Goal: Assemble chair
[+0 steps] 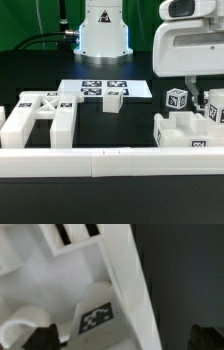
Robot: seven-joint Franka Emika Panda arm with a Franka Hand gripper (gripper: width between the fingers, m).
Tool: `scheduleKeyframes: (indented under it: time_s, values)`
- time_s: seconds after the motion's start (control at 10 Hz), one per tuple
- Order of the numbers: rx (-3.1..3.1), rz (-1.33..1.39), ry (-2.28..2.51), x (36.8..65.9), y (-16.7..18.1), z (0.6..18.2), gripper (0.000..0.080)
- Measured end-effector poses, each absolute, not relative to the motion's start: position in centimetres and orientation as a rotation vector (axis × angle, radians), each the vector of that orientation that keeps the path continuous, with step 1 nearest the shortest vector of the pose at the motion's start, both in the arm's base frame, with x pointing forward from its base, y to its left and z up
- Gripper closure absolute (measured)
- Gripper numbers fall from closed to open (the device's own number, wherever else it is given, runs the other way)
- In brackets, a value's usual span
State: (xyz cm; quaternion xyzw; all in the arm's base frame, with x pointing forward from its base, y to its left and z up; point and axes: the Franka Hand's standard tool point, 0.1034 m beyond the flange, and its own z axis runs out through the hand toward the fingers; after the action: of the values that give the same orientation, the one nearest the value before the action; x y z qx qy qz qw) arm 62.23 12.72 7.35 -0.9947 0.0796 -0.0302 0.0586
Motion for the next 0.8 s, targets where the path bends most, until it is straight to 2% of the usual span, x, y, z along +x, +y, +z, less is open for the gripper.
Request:
scheduleKeyframes:
  time_s: [0.5,0.8]
  values:
    - [-3.041,-0.135,-0.149,62.39,11.7,7.13,0.0151]
    - [-3.04,-0.135,-0.129,62.4,11.76,7.15,0.0515]
